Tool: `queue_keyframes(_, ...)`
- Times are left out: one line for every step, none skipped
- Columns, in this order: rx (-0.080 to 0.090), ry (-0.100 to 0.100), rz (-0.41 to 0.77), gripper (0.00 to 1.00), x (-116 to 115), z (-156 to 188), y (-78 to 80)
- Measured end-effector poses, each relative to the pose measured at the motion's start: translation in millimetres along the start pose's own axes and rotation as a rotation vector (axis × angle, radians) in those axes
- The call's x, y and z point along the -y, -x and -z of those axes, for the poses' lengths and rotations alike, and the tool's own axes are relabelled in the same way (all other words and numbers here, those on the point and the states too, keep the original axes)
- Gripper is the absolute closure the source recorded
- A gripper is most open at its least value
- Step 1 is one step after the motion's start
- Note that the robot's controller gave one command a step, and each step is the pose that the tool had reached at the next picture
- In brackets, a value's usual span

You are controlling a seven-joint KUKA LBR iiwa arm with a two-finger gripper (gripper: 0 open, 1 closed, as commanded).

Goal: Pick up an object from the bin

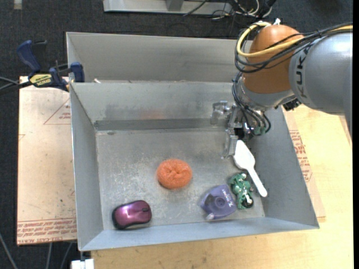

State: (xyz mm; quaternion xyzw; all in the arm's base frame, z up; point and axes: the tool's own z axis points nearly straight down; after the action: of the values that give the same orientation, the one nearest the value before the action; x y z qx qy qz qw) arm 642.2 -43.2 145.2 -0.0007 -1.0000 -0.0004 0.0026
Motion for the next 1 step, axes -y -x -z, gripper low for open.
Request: queue_keyframes(0.001,0.000,0.000,0.00,0.0,1.8,0.0)
